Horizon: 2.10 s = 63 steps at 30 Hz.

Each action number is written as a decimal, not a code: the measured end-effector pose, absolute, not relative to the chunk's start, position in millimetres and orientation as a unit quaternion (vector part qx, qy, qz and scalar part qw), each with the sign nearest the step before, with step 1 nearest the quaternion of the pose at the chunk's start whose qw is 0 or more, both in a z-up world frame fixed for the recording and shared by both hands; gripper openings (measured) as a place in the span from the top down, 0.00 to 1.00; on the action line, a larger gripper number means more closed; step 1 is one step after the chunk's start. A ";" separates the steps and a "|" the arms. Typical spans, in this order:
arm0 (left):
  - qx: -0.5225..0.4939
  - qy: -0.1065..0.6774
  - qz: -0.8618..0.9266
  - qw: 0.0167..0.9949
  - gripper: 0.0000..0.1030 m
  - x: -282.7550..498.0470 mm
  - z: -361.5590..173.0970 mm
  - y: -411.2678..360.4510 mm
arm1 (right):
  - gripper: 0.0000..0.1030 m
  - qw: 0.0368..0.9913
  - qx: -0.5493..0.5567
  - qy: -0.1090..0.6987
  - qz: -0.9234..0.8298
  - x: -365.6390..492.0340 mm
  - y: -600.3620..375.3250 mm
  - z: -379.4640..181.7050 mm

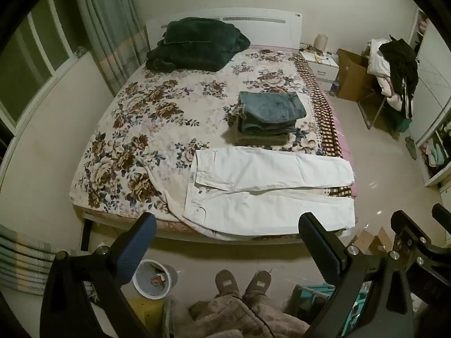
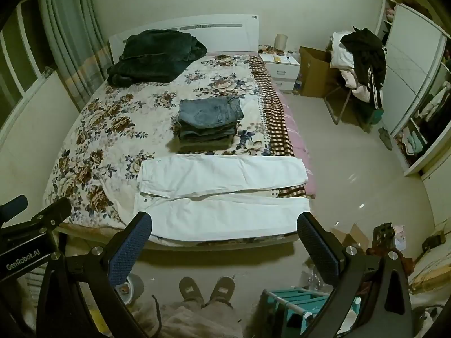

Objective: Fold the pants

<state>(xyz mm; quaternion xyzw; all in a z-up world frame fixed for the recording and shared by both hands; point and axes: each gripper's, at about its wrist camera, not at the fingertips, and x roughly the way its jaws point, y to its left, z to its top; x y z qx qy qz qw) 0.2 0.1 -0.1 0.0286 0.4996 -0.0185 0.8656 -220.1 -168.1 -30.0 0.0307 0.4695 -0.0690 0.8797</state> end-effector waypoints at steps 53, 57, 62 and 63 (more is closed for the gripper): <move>0.042 0.484 -0.014 0.874 0.00 4.6 33.6 -11.0 | 0.00 0.884 0.029 0.461 -0.069 -219.9 -167.3 -15.6; 0.041 0.483 -0.015 0.874 0.00 5.2 33.8 -10.7 | 0.00 0.884 0.030 0.462 -0.068 -219.6 -167.1 -15.4; 0.041 0.483 -0.015 0.874 0.00 5.6 34.0 -9.4 | 0.00 0.884 0.030 0.461 -0.068 -220.0 -167.2 -17.5; 0.041 0.483 -0.016 0.874 0.00 4.3 33.0 -8.4 | 0.00 0.884 0.030 0.461 -0.067 -219.6 -166.7 -16.3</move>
